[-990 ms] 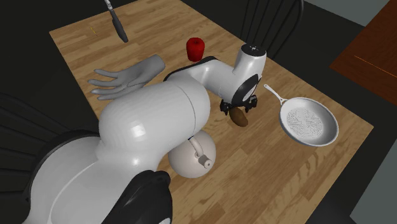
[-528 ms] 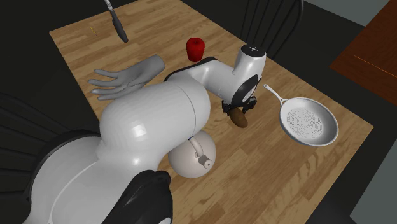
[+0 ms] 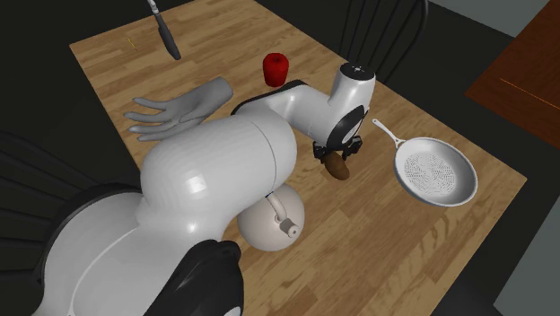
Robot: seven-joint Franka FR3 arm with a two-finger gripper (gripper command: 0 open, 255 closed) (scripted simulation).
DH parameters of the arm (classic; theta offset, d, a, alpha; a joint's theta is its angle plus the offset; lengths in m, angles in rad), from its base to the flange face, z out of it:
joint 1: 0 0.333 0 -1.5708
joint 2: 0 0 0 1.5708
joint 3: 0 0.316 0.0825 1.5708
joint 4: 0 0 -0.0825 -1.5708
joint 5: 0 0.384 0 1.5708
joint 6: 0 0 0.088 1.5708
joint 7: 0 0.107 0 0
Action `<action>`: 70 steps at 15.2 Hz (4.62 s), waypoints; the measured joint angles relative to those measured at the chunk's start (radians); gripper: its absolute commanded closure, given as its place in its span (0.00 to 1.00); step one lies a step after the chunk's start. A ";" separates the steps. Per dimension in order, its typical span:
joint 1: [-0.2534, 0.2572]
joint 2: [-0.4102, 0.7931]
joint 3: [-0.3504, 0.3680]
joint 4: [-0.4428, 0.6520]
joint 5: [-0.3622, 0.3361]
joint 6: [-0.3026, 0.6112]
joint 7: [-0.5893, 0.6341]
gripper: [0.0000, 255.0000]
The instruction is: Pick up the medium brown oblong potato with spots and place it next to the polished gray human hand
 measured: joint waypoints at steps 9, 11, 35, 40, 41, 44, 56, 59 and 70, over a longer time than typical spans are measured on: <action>0.002 -0.037 -0.008 0.038 -0.012 -0.074 0.004 1.00; 0.002 -0.046 -0.010 0.050 -0.014 -0.095 0.004 1.00; -0.013 -0.081 -0.021 0.322 -0.029 -0.398 0.011 1.00; -0.024 -0.070 -0.022 0.407 -0.027 -0.473 0.010 1.00; -0.015 -0.078 -0.021 0.402 -0.030 -0.475 0.019 1.00; 0.034 -0.094 -0.010 0.379 -0.041 -0.470 0.074 1.00; 0.224 -0.111 0.045 0.370 -0.076 -0.483 0.313 1.00; 0.258 -0.066 0.061 0.437 -0.074 -0.507 0.368 1.00; 0.360 0.073 0.100 0.648 -0.070 -0.586 0.524 1.00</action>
